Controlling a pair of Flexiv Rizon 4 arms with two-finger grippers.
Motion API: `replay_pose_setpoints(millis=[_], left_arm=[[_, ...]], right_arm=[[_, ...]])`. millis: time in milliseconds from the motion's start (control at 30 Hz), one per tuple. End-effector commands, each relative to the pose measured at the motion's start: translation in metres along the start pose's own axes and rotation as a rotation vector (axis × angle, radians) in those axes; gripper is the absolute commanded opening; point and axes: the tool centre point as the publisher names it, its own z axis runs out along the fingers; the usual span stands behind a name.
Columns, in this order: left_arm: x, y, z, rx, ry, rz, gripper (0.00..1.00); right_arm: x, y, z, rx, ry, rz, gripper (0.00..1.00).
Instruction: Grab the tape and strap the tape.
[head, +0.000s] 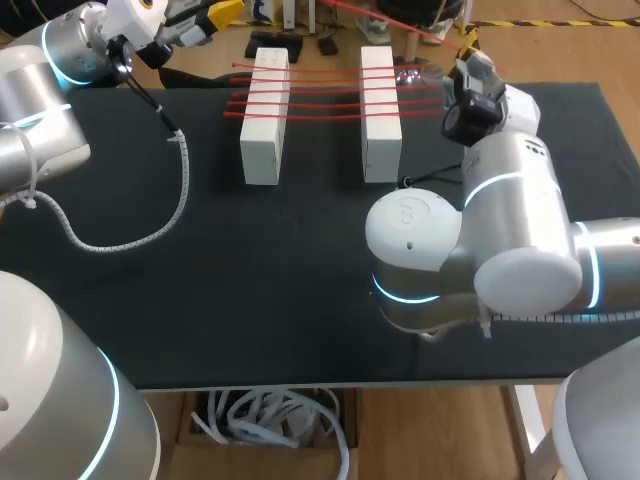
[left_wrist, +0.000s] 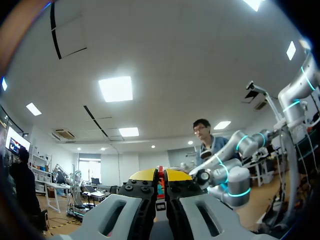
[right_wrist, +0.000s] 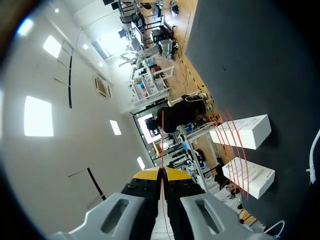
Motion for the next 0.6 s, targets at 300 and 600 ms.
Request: replay_pose_setpoints(millis=[300, 600], left_arm=[[-0.0004, 0.0017, -0.0004, -0.036, 0.011, -0.002, 0.0], [0.004, 0.0038, 0.0015, -0.34, 0.095, -0.015, 0.0]], right_arm=[[0.0032, 0.0004, -0.0001, 0.0, -0.007, -0.002, 0.0], [0.0032, 0.0004, -0.0001, 0.0, -0.007, -0.002, 0.0]])
